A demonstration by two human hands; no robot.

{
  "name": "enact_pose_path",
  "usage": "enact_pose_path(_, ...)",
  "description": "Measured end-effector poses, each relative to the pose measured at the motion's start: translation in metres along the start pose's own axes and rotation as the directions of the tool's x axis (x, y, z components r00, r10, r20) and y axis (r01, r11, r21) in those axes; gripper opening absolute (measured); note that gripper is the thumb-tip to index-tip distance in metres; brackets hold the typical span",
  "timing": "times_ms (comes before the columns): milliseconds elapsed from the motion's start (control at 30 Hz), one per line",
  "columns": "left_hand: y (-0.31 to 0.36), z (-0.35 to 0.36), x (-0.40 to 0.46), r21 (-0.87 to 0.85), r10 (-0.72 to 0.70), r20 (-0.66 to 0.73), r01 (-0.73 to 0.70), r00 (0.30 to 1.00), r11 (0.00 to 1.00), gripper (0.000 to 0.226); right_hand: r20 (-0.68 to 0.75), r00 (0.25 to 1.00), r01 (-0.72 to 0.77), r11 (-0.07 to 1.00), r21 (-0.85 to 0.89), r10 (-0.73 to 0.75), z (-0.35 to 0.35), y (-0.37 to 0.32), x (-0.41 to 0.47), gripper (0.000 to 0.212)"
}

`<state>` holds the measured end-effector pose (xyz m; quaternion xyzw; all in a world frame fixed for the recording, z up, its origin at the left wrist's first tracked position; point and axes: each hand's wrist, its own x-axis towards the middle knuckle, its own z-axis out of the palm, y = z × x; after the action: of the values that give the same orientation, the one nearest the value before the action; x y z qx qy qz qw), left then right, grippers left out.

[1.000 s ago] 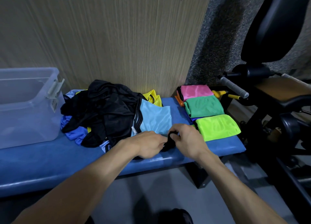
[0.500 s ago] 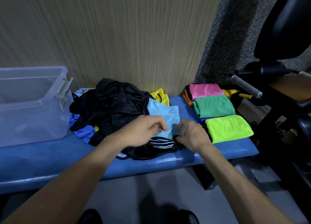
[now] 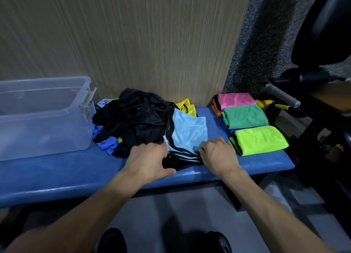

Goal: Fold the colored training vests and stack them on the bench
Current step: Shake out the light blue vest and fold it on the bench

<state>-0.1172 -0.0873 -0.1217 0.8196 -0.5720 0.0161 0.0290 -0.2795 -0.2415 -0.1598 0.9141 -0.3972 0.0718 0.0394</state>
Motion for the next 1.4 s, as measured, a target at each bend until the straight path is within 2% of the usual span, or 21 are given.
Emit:
enact_pose_path(100, 0.012, 0.012, -0.005, 0.079, -0.026, -0.057, 0.030, 0.998, 0.996, 0.044, -0.030, 0.999, -0.019, 1.000, 0.009, 0.020, 0.002, -0.003, -0.002, 0.027)
enact_pose_path(200, 0.011, 0.019, -0.011, 0.036, -0.012, -0.151, 0.018, 0.988, 0.999, 0.030, -0.056, 0.998, -0.006, 0.999, 0.048, 0.008, 0.000, -0.004, 0.000, 0.018)
enact_pose_path(300, 0.003, 0.024, -0.017, -0.012, 0.091, -0.320, -0.100, 0.943, 0.995, 0.017, -0.072, 0.997, 0.050, 0.992, 0.115, -0.042, 0.001, -0.005, 0.001, 0.019)
enact_pose_path(367, -0.006, 0.030, -0.017, -0.045, 0.168, -0.383, -0.200, 0.908, 0.979, 0.019, -0.064, 0.995, 0.087, 0.989, 0.123, -0.079, 0.004, -0.005, 0.002, 0.020)
enact_pose_path(467, -0.014, 0.031, -0.012, -0.017, 0.331, -0.391, -0.367, 0.859, 0.930, 0.013, -0.040, 0.991, 0.131, 0.980, 0.151, -0.127, 0.006, -0.002, 0.003, 0.020)
enact_pose_path(533, -0.016, 0.030, -0.006, 0.048, 0.413, -0.381, -0.428, 0.827, 0.902, 0.005, -0.034, 0.982, 0.188, 0.963, 0.193, -0.185, 0.001, 0.001, 0.001, 0.014)
enact_pose_path(600, -0.019, 0.032, 0.002, 0.042, 0.458, -0.309, -0.469, 0.833, 0.882, 0.008, -0.012, 0.963, 0.267, 0.949, 0.168, -0.269, -0.005, 0.001, -0.003, 0.014)
enact_pose_path(667, -0.021, 0.030, 0.010, -0.073, 0.474, -0.193, -0.494, 0.859, 0.866, 0.020, -0.008, 0.940, 0.340, 0.930, 0.140, -0.342, -0.009, 0.001, -0.009, 0.034)
enact_pose_path(733, -0.020, 0.022, 0.014, -0.158, 0.423, -0.115, -0.437, 0.899, 0.885, 0.024, 0.005, 0.930, 0.364, 0.922, 0.130, -0.367, -0.013, -0.001, -0.013, 0.047)
enact_pose_path(833, -0.020, 0.015, 0.023, -0.220, 0.295, -0.104, -0.312, 0.950, 0.924, 0.021, 0.047, 0.922, 0.375, 0.917, 0.138, -0.384, -0.015, 0.000, -0.017, 0.062)
enact_pose_path(967, -0.019, 0.023, 0.038, -0.318, 0.130, -0.095, -0.154, 0.987, 0.935, 0.020, 0.080, 0.905, 0.409, 0.905, 0.116, -0.419, -0.010, 0.006, -0.019, 0.061)
enact_pose_path(1133, -0.011, 0.032, 0.054, -0.428, -0.040, -0.161, -0.033, 0.986, 0.903, 0.005, 0.033, 0.905, 0.418, 0.900, 0.124, -0.425, -0.005, 0.012, -0.017, 0.071)
enact_pose_path(1233, -0.006, 0.036, 0.056, -0.421, -0.068, -0.173, -0.012, 0.983, 0.907, 0.015, 0.033, 0.911, 0.399, 0.897, 0.192, -0.412, 0.000, 0.021, -0.013, 0.069)
enact_pose_path(1400, -0.009, 0.041, 0.058, -0.428, -0.099, -0.179, 0.013, 0.979, 0.903, 0.009, 0.032, 0.911, 0.387, 0.879, 0.280, -0.411, 0.004, 0.028, -0.006, 0.064)
